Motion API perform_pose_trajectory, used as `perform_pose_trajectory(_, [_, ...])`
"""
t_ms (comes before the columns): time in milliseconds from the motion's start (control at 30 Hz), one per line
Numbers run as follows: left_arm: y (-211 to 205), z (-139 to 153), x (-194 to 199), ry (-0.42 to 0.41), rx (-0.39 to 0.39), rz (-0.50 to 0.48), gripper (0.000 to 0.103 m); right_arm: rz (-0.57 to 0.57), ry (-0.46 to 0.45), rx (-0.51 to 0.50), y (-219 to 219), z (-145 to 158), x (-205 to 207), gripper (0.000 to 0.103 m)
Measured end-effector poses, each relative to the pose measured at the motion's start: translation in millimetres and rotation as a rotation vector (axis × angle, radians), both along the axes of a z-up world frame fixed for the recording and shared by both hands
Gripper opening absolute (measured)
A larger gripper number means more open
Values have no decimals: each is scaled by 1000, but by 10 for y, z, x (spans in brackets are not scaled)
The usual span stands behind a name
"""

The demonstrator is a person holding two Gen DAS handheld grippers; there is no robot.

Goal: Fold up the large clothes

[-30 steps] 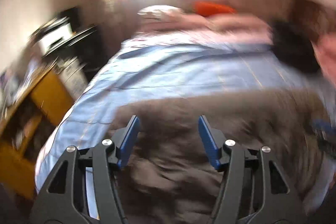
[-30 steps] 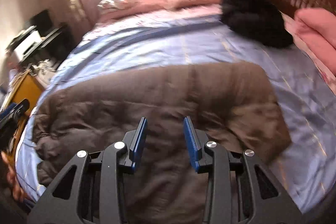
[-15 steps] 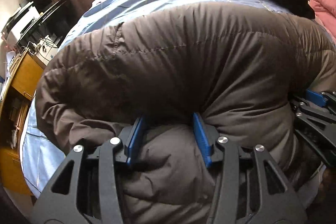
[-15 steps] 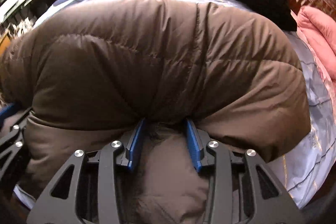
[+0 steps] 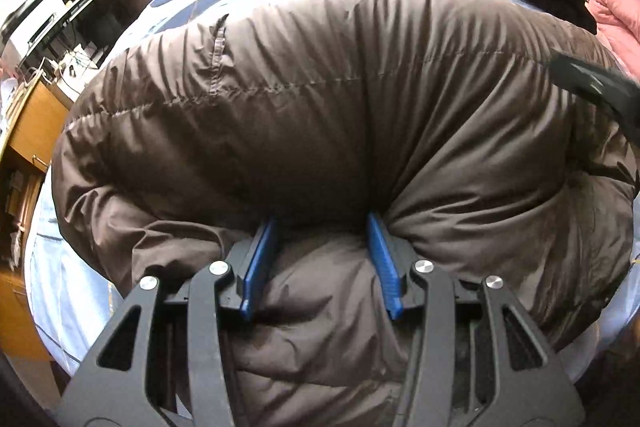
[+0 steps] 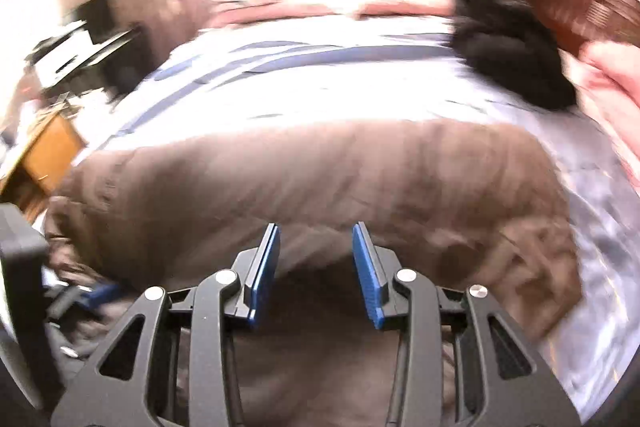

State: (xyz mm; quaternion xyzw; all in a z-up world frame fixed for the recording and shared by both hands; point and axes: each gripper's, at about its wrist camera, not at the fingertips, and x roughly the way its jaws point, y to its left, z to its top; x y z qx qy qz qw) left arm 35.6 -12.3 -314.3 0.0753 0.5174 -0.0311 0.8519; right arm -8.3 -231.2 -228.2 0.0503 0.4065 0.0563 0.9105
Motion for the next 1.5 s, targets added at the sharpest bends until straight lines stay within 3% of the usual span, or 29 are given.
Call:
perform_pose_trajectory(67, [-12, -15, -56, 1, 6, -2, 48, 38, 27, -16, 142, -67, 146, 40])
perform_pose_trajectory(167, [-5, -71, -53, 11, 2, -4, 47, 62, 147, -101, 296, -388, 414, 41])
perform_pose_trajectory(333, [-54, -128, 39, 11, 37, -13, 46, 84, 168, -198, 378, -593, 556, 40])
perform_pose_trajectory(433, [-44, -111, 3, 9, 17, 1, 46, 60, 101, -115, 243, -487, 411, 40])
perform_pose_trajectory(500, [-37, -103, -13, 4, 13, 1, 46, -46, 75, -27, 35, -306, 106, 40])
perform_pose_trajectory(600, [-33, -98, -20, 3, 6, 8, 46, -158, 72, -12, -97, -37, -369, 41])
perform_pose_trajectory(667, [-58, -86, -48, 1, 12, 11, 46, -182, 105, 15, -188, -13, -643, 41])
perform_pose_trajectory(767, [-56, -80, -49, -1, 12, 18, 46, -182, 208, -10, -278, -266, -836, 41])
perform_pose_trajectory(900, [-90, -92, -80, -11, 23, 15, 46, -149, 284, -12, -285, -671, -615, 41])
perform_pose_trajectory(1033, [-118, -72, -124, -44, 23, 11, 46, -148, 308, -28, -251, -734, -441, 42])
perform_pose_trajectory(1133, [-76, 127, -234, -105, 24, 14, 55, -178, 275, 14, -291, -585, -539, 46])
perform_pose_trajectory(1167, [-70, 278, -316, -145, 38, 16, 75, -182, 268, 29, -309, -526, -574, 59])
perform_pose_trajectory(1200, [-64, 435, -407, -200, 51, 18, 97, -190, 249, 42, -329, -401, -636, 80])
perform_pose_trajectory(1233, [-57, 612, -507, -263, 66, 25, 101, -204, 208, 39, -346, -233, -710, 87])
perform_pose_trajectory(1267, [-46, 874, -646, -341, 74, 31, 101, -215, 163, 32, -345, -91, -766, 93])
perform_pose_trajectory(1300, [-39, 1035, -726, -369, 66, 31, 101, -226, 93, 9, -332, 147, -834, 97])
perform_pose_trajectory(1500, [82, 1896, -1084, -387, -122, 47, 101, -188, -50, -127, -115, 1031, -1002, 102])
